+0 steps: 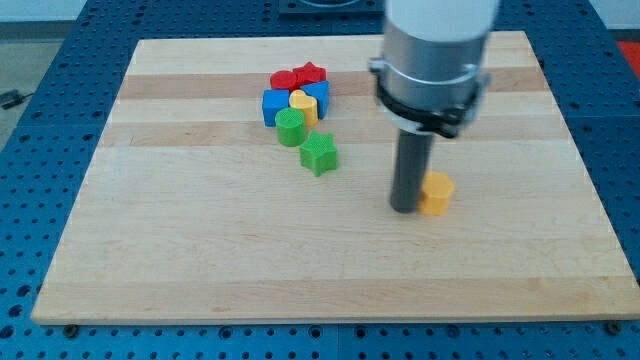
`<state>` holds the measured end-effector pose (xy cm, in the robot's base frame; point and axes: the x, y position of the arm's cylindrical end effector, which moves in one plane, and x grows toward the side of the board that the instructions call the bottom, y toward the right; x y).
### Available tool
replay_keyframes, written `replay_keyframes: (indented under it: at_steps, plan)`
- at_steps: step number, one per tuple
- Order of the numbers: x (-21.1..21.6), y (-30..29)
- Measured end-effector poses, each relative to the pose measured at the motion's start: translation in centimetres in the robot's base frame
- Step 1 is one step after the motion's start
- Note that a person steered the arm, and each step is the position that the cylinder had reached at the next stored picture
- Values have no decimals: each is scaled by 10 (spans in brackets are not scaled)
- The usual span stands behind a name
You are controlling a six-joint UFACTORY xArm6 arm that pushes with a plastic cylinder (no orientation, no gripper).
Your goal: Move the yellow hexagon towards the bottom right corner of the board
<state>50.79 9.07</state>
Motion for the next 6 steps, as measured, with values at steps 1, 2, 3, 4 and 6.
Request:
replay_keyframes:
  at_steps: [1,2,3,4,6]
  plan:
    - [2,-17]
    - [-20,-40]
    - [-34,-27]
    - [-31,21]
    - [16,72]
